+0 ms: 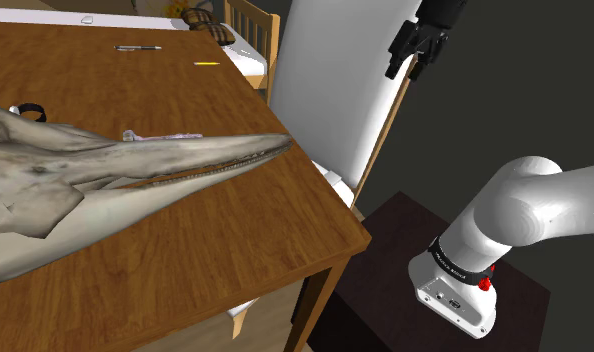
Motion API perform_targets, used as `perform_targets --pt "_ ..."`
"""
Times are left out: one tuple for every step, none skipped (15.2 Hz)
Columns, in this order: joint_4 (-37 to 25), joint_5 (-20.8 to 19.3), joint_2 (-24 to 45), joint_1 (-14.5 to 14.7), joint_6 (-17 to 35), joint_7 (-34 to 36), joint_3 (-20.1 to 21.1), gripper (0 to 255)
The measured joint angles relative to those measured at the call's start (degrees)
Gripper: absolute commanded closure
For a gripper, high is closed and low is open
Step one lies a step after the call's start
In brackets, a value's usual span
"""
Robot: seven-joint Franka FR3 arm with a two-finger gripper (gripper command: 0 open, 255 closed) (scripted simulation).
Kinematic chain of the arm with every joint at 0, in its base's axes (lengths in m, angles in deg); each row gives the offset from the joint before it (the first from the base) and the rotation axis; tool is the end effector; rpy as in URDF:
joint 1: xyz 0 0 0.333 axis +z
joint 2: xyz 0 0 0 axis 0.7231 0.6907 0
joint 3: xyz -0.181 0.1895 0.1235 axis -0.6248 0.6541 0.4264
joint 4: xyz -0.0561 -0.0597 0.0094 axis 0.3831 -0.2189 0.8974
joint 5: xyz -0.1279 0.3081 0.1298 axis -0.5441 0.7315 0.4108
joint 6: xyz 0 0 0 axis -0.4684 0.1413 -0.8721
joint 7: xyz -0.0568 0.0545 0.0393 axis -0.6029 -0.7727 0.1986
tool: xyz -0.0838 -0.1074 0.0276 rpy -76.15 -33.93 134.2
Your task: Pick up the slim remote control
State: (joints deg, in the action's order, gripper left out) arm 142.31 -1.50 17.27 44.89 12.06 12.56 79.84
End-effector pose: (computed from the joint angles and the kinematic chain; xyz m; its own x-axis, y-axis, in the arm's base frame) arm 0.2870 -0.0129 0.5516 0.9857 -0.1529 0.0703 -0.1424 -0.9804 -0.1359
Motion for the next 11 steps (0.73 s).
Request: perform_targets --pt "0.0 0.0 0.0 0.0 0.0 0.0 0.0 0" --pt "0.7 0.2 0.1 -0.2 0.7 0.9 0.4 0" --pt "1.8 0.5 0.6 -0.6 2.3 2.3 1.1 0" --pt "3.0 0.6 1.0 -1.1 3.9 3.8 1.7 0" --pt "4.2 0.9 1.4 -1.6 5.4 5.6 2.5 0" --pt "5.9 1.3 1.7 -2.0 7.3 7.5 3.4 0" --pt "7.5 1.6 2.7 -2.5 9.7 9.3 4.3 0" --pt "8.4 1.9 3.6 -3.0 11.5 11.1 5.1 0" --pt "9.4 2.2 4.4 -3.5 13.3 13.1 5.9 0" --pt "11.1 2.5 4.5 -3.9 15.1 15.0 6.8 0" --pt "12.0 3.0 5.7 -4.3 17.0 17.1 7.8 0"
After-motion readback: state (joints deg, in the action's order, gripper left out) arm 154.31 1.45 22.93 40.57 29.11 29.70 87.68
